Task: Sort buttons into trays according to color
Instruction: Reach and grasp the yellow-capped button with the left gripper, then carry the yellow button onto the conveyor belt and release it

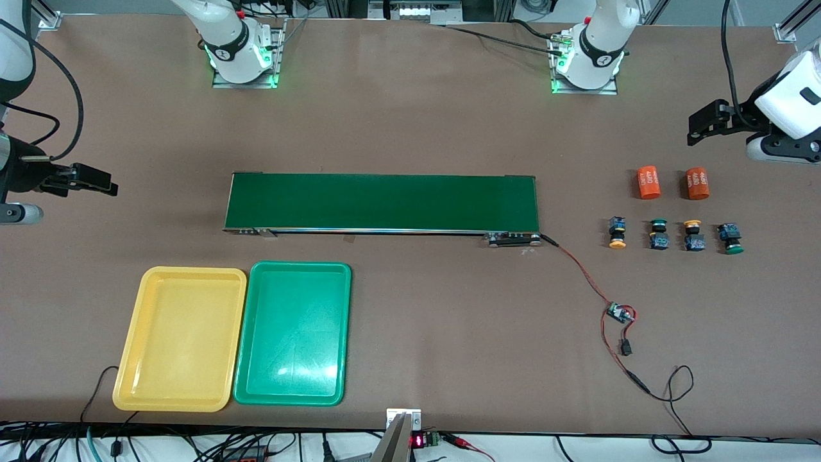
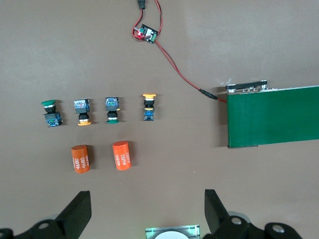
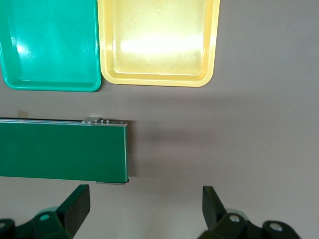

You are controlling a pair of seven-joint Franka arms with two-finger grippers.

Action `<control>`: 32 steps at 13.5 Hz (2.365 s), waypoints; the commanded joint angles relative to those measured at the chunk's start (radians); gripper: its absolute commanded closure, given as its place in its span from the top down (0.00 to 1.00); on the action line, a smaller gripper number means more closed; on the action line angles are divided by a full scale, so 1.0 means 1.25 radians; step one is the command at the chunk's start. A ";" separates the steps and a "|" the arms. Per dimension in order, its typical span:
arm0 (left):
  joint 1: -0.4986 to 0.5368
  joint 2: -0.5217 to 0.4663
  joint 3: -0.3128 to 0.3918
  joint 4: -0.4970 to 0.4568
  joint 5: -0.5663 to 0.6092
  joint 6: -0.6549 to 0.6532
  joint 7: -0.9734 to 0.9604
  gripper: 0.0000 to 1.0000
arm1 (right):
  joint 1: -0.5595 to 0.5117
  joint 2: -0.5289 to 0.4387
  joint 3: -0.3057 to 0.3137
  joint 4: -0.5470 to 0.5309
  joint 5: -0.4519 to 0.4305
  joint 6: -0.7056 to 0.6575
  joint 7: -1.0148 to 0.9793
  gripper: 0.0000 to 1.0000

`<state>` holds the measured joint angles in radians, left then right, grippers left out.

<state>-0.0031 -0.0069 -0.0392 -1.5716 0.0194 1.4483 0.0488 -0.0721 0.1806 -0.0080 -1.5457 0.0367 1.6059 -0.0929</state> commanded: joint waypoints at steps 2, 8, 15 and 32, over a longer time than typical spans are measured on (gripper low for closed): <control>0.002 0.002 0.001 -0.013 0.010 0.003 0.010 1.00 | -0.004 0.008 0.000 0.012 0.017 -0.011 -0.012 1.00; 0.029 0.105 0.009 0.036 0.008 -0.004 0.009 1.00 | -0.005 0.009 0.000 0.011 0.016 -0.013 -0.013 1.00; 0.036 0.217 0.004 0.028 0.010 0.072 0.012 1.00 | 0.000 0.043 0.002 0.013 0.016 0.048 -0.009 1.00; 0.053 0.312 0.004 -0.560 0.010 0.904 0.022 0.81 | 0.010 0.051 0.005 0.029 0.006 0.048 -0.013 1.00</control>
<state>0.0530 0.3538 -0.0281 -2.2728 0.0204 2.5399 0.0602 -0.0552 0.2512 -0.0014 -1.5218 0.0369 1.6936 -0.0929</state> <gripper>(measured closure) 0.057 0.000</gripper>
